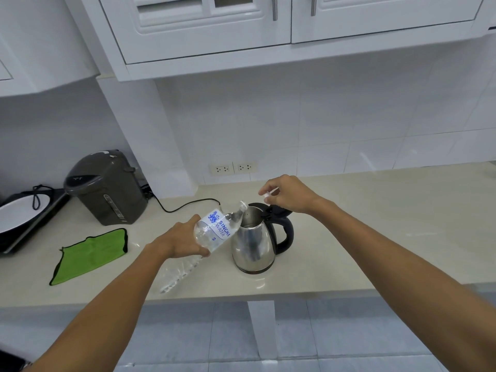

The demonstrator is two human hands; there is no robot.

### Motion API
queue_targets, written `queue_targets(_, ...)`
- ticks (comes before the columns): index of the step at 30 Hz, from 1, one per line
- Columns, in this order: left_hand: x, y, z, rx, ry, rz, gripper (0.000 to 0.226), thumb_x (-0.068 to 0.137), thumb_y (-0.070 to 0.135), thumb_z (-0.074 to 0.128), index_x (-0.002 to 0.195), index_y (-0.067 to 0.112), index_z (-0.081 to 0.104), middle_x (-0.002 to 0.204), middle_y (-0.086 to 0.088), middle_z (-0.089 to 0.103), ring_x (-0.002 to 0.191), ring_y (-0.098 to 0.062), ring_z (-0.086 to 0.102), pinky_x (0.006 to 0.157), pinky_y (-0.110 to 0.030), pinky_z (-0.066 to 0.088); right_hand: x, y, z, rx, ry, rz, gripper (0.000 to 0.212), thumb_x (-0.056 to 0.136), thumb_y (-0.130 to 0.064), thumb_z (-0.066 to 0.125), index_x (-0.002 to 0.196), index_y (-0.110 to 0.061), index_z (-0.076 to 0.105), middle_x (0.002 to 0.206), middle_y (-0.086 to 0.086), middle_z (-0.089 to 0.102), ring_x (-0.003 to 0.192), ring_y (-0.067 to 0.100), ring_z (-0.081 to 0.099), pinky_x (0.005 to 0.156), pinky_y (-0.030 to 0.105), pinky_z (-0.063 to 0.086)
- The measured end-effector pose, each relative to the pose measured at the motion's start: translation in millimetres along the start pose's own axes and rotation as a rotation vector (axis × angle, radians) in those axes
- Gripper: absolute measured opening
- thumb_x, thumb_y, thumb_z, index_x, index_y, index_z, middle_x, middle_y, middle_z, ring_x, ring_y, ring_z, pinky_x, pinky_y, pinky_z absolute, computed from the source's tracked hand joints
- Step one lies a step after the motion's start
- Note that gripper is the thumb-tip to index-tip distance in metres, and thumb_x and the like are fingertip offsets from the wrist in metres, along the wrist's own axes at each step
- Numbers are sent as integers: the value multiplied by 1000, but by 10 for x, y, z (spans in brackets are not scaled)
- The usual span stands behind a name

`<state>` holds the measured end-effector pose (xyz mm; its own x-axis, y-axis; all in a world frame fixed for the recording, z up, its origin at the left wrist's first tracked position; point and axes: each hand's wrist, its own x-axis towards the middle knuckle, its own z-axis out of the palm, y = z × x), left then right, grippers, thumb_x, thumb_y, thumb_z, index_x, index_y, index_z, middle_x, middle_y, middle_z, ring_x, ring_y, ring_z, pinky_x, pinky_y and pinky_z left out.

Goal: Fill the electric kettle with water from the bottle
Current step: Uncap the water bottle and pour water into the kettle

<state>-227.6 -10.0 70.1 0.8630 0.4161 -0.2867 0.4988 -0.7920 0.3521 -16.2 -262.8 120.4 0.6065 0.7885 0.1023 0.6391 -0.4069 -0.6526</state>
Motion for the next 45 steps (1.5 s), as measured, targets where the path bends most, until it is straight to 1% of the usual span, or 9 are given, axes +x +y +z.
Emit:
queue_targets(5, -72, 86, 252, -264, 75, 21, 69, 69, 41, 93, 121, 32, 48, 101, 5, 74, 90, -17, 71, 75, -33, 57, 59, -32, 47, 11, 2, 0, 30, 91, -6, 68, 116, -22, 75, 111, -9, 68, 90, 8, 68, 68, 8, 44)
queue_targets(11, -206, 211, 598, -484, 141, 47, 67, 72, 32, 95, 123, 34, 52, 105, 10, 75, 89, -4, 72, 65, -13, 51, 78, -94, 27, 103, 34, -37, 28, 89, -22, 78, 116, -23, 71, 106, -4, 72, 87, 12, 74, 79, 22, 54)
queue_targets(18, -193, 371, 806, -594, 160, 135, 72, 71, 33, 97, 127, 38, 51, 112, 13, 75, 97, -1, 73, 75, -21, 60, 70, -187, -128, 42, -26, -68, 19, 89, -29, 77, 106, -21, 73, 105, -8, 76, 89, 7, 73, 84, 25, 55)
queue_targets(24, -145, 517, 863, -626, 139, 196, 72, 70, 35, 98, 127, 40, 53, 113, 16, 75, 101, -2, 73, 79, -21, 59, 52, -185, -338, 47, -163, -68, 25, 87, -7, 75, 110, -19, 75, 112, -11, 75, 98, 6, 74, 87, 20, 53)
queue_targets(29, -143, 559, 838, -621, 56, 239, 76, 72, 33, 98, 132, 45, 53, 115, 21, 75, 103, 5, 72, 81, -18, 57, 25, -165, -503, 55, -252, -84, 31, 81, 2, 77, 103, -19, 78, 110, -9, 77, 103, 11, 73, 93, 30, 55)
queue_targets(36, -167, 599, 832, -592, 29, 269, 78, 73, 32, 98, 134, 48, 51, 113, 35, 71, 104, 8, 70, 81, -18, 57, -24, -182, -543, 42, -284, -21, 18, 87, -27, 81, 100, -15, 79, 89, -1, 80, 81, 15, 78, 80, 27, 61)
queue_targets(39, -163, 628, 841, -610, 44, 259, 79, 73, 31, 98, 133, 51, 49, 111, 31, 73, 103, 10, 69, 80, -16, 55, -12, -220, -455, -163, -222, -10, 27, 96, -41, 68, 96, -14, 73, 80, 0, 78, 69, 11, 75, 72, 26, 60)
queue_targets(42, -158, 655, 852, -609, 62, 258, 81, 73, 32, 98, 136, 48, 49, 116, 23, 74, 103, 10, 69, 79, -15, 54, -7, -234, -315, -431, -139, -21, 46, 105, -47, 46, 86, -6, 59, 75, 6, 67, 69, 23, 61, 63, 35, 48)
queue_targets(45, -152, 675, 882, -604, 88, 259, 79, 72, 33, 97, 135, 43, 53, 115, 20, 75, 103, 5, 71, 81, -19, 57, -18, -178, -155, -767, -62, -108, 29, 105, -29, 44, 87, -7, 48, 71, 9, 52, 66, 32, 50, 56, 37, 41)
